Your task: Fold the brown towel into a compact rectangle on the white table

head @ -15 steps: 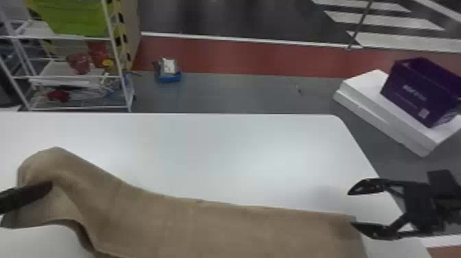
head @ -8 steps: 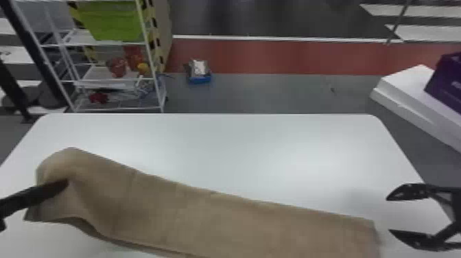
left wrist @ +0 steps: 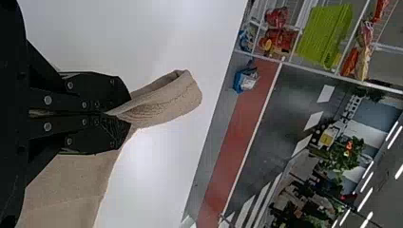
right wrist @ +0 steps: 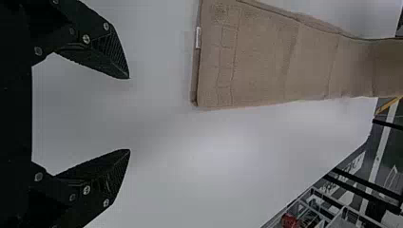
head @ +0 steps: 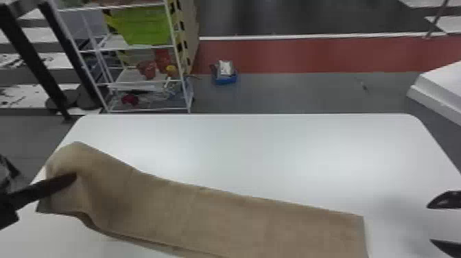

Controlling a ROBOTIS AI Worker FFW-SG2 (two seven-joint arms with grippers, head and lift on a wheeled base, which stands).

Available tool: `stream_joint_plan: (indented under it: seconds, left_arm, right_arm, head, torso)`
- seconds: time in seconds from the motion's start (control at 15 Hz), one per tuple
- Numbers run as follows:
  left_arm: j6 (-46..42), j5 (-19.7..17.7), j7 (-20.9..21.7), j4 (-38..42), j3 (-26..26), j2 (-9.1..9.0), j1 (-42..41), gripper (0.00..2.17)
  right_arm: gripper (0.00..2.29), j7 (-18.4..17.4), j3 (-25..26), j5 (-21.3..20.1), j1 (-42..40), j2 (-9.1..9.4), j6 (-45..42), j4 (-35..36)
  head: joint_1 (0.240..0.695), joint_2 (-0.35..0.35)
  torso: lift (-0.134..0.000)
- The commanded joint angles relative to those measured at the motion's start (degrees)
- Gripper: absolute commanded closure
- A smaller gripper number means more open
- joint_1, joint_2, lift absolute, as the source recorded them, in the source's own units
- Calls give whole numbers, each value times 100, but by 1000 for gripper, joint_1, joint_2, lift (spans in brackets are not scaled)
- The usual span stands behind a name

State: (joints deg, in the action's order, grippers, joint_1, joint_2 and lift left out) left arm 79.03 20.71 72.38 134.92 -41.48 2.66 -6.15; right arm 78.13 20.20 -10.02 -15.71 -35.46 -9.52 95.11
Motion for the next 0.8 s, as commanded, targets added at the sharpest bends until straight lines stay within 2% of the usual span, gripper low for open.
stream_joint_plan:
  seconds: [0.0, 0.07, 0.27, 0.4, 0.47, 0.73]
  left_arm:
    - [126, 118, -13, 632, 500, -239, -334, 1602]
    - [196, 215, -48, 913, 781, -281, -466, 1602]
    - [232, 856, -312, 1493, 2126, -281, -914, 1598]
    - [267, 1384, -804, 1528, 3181, -281, -1081, 1538]
    - [267, 1507, -936, 1449, 3515, -281, -1081, 1541]
    - [267, 1568, -1657, 1071, 4561, -281, -1064, 1541]
  right_arm:
    - [387, 19, -7, -9, -11, 21, -1, -1]
    - [387, 19, -7, -9, -28, 21, -1, -1]
    - [387, 19, -16, -35, -55, 57, -1, -1]
    - [387, 19, -51, -62, -63, 74, -1, -10]
    - [387, 19, -69, -62, -63, 83, -1, -1]
    - [387, 19, -60, -70, -81, 101, -1, 17]
  head:
    - [695, 72]
    - [695, 40]
    - [695, -37]
    - [695, -90]
    - [695, -137]
    - [695, -222]
  torso:
    - [-124]
    - [-124]
    - [-124]
    - [-124]
    - [-124]
    - [-124]
